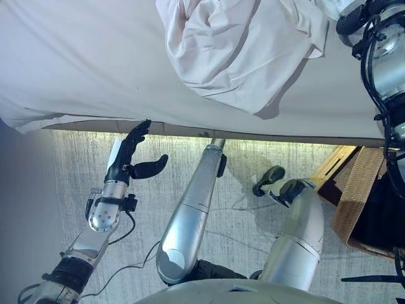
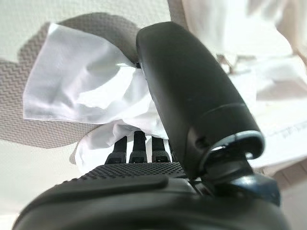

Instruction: Pick up the clothes from the bed and place them into the basket

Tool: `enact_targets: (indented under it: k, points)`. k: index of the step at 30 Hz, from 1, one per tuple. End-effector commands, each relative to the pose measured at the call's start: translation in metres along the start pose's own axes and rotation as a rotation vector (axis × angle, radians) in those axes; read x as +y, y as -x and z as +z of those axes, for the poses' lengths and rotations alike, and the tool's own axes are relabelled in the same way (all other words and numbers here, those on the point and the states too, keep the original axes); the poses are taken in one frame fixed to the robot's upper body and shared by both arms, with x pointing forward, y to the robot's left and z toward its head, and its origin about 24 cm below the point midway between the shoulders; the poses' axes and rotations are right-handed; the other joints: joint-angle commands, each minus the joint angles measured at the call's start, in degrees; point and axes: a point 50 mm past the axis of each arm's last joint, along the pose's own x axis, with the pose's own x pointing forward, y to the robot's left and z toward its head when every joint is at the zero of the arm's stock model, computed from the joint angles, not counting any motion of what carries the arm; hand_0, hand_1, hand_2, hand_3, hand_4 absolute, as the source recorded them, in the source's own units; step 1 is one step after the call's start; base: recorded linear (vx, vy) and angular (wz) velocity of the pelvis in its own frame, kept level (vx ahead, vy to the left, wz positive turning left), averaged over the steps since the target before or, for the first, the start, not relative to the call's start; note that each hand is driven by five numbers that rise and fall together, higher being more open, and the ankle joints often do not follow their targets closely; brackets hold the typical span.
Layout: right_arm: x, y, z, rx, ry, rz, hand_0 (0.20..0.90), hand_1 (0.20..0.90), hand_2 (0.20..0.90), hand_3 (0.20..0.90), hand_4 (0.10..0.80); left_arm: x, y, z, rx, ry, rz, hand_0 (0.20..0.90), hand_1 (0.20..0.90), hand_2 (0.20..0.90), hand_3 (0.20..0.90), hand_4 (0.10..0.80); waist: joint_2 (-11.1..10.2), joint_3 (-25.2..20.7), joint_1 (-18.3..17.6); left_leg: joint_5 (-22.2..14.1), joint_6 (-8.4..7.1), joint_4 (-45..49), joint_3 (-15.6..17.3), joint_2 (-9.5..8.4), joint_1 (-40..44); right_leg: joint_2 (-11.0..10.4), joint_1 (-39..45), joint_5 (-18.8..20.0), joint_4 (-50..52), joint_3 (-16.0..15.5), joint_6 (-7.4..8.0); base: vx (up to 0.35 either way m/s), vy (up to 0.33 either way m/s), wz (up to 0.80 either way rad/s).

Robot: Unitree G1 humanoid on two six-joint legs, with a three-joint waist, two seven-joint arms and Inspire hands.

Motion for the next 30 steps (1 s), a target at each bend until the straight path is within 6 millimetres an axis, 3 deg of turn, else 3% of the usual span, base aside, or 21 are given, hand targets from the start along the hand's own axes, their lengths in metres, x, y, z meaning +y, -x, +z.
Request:
enact_targets:
  k: [1,2,3,14,18,30]
  points:
    - [-0.049,-0.008,0.016,-0.062,0.028,-0.14,0.684,0.684,0.684,0.647,0.547,0.019,-0.001,0.028,-0.165,0.041,0.098,0.9,0.9,0.9,0.9,0.8,4.6,-2.8,1.4,-4.4,4.65,1.2,5.4,-2.0,0.4,5.3,0.4,-0.1,1.4,-3.4,-1.54,0.0,0.0,0.0]
    - [-0.05,-0.009,0.015,-0.053,0.029,-0.14,0.364,0.364,0.364,0.274,0.174,0.02,0.0,0.029,-0.173,0.042,0.1,0.9,0.9,0.9,0.9,0.8,4.7,-2.8,1.5,-4.4,4.66,1.6,5.4,-1.99,-0.3,5.2,-0.1,0.0,1.6,-3.5,-1.52,0.0,0.0,0.0]
    - [-0.05,-0.009,0.014,-0.048,0.027,-0.139,0.3,0.3,0.3,0.2,0.1,0.021,0.0,0.03,-0.176,0.042,0.1,0.9,0.9,0.9,0.9,0.8,4.8,-2.8,1.6,-4.3,4.63,1.8,5.4,-1.96,-0.7,5.2,-0.5,0.1,1.8,-3.5,-1.5,0.0,0.0,0.0]
    - [-0.051,-0.011,0.009,-0.053,0.059,-0.118,0.3,0.3,0.3,0.2,0.1,0.022,0.006,0.028,-0.189,0.023,0.083,0.9,0.9,0.9,0.9,0.8,3.6,-2.8,0.9,-3.3,3.77,-2.3,5.8,-0.3,3.8,6.4,3.5,2.0,-2.6,-4.0,-0.87,-0.002,0.004,-0.01]
    - [-0.045,-0.01,0.0,-0.042,0.078,-0.084,0.3,0.3,0.3,0.2,0.1,0.026,0.007,0.026,-0.185,0.014,0.073,0.9,0.9,0.9,0.9,0.8,2.6,-2.8,0.1,-3.7,3.21,-5.4,5.7,0.4,11.1,7.4,10.0,1.9,-5.1,-3.2,-0.55,0.026,0.027,-0.13]
    - [-0.045,-0.008,-0.043,0.026,0.099,0.02,0.3,0.3,0.3,0.2,0.1,0.027,-0.005,0.014,-0.068,-0.015,0.006,0.9,0.9,0.9,0.9,0.8,-0.9,-3.0,-2.2,-1.4,1.7,-16.9,5.2,1.32,33.2,7.0,32.5,4.2,-17.9,-3.9,0.09,0.051,0.021,-0.13]
